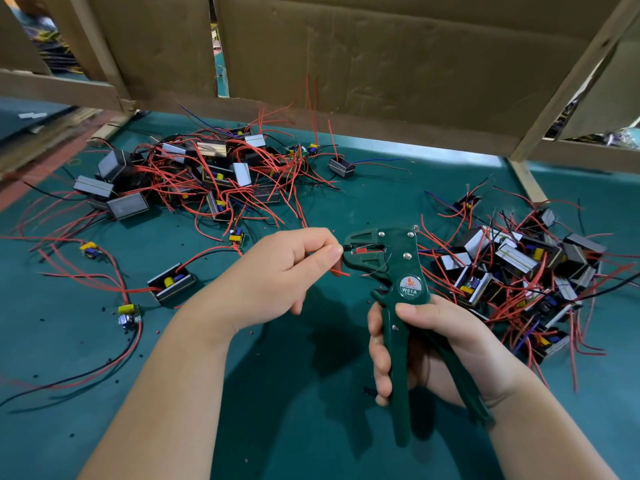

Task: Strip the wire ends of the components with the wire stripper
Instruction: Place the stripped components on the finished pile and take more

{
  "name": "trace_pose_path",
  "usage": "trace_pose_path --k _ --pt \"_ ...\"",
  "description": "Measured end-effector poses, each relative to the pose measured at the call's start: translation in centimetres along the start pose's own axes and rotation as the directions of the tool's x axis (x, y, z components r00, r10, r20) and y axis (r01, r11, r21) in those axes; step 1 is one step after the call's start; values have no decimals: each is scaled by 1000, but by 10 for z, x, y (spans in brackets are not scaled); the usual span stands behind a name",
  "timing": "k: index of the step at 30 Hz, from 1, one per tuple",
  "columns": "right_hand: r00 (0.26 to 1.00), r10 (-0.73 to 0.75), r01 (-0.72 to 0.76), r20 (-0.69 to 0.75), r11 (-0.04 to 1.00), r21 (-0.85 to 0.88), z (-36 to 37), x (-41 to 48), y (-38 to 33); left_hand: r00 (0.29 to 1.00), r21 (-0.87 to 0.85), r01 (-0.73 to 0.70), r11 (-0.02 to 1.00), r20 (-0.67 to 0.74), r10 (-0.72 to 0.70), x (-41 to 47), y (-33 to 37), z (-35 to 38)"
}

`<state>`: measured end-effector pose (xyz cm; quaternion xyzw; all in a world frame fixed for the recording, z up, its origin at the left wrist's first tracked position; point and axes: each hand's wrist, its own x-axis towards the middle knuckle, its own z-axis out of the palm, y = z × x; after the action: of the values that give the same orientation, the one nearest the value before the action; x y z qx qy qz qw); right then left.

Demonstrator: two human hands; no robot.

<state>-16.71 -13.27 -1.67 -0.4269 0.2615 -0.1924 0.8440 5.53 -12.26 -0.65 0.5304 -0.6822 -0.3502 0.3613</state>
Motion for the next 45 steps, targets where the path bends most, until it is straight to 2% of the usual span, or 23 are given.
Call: trace_pose_path --k 13,17,20,23,27,30,32,38,45 --pt "999 34 -35 -34 998 -46 -3 2 5 997 113 42 993 57 -48 -1 -7 -4" --pt "991 39 -44 -130 999 -31 4 5 7 995 85 98 992 26 -100 2 -8 -1" --pt "952 45 -50 -302 999 -10 15 11 13 986 95 167 981 -28 -165 4 -10 1" --pt "900 11 -23 -435 999 -22 18 16 16 985 191 173 966 -32 -170 5 -13 2" --pt "930 -19 55 -367 995 86 16 15 7 995 220 104 970 -33 -99 5 -11 2" --pt "901 -95 170 -423 975 145 7 11 -2 991 250 130 959 -74 -115 5 -14 -2" --pt "890 -85 178 -449 970 168 0 7 -7 987 211 133 968 -118 -110 6 -14 -3" --pt "960 55 -3 -275 983 185 8 10 5 984 74 72 995 -166 -59 8 -9 1" --pt "998 19 -3 -66 971 237 14 11 10 982 -7 35 999 -185 -36 8 -9 3"
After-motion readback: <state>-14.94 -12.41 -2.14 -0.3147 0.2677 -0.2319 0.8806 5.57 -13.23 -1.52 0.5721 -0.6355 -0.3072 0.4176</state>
